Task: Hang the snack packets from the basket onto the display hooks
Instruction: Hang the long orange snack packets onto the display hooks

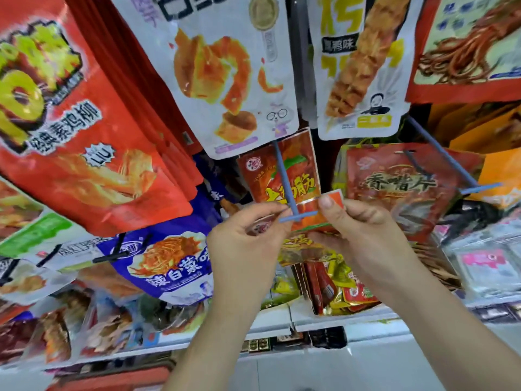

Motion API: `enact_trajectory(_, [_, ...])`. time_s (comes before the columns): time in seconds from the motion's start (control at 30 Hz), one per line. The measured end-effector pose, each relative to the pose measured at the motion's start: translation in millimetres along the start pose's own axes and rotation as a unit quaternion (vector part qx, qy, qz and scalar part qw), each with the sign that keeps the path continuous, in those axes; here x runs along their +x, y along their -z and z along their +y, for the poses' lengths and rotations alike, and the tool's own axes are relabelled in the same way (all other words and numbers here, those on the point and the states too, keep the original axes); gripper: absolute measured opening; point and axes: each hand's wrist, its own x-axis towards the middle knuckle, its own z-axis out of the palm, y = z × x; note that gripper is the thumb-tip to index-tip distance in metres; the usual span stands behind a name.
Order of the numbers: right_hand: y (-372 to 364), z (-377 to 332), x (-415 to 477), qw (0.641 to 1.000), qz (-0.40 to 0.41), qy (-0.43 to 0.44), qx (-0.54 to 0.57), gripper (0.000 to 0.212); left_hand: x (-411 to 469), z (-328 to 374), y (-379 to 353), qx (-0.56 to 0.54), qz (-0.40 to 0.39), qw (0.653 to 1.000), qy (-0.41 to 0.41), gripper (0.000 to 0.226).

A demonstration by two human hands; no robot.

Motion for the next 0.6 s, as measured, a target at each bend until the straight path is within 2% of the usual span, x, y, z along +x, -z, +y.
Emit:
enact_trajectory(0.2, [-3, 1, 3, 1.0, 0.008, 0.002, 0.008, 0.029, 1, 6, -1, 0.0, 0.016, 1.0, -0.003, 0.022])
enact_trajectory(0.43, [-6, 0, 8, 1.0, 0.03, -0.004, -0.002, 0.029, 6, 12, 2, 0.02, -0.022, 1.0, -0.009, 0.036])
enact_trajectory(0.6, [-6, -1, 9, 0.999, 0.037, -0.003, -0.014, 0.029, 10, 12, 2, -0.001, -0.057, 0.998, -0.006, 0.017])
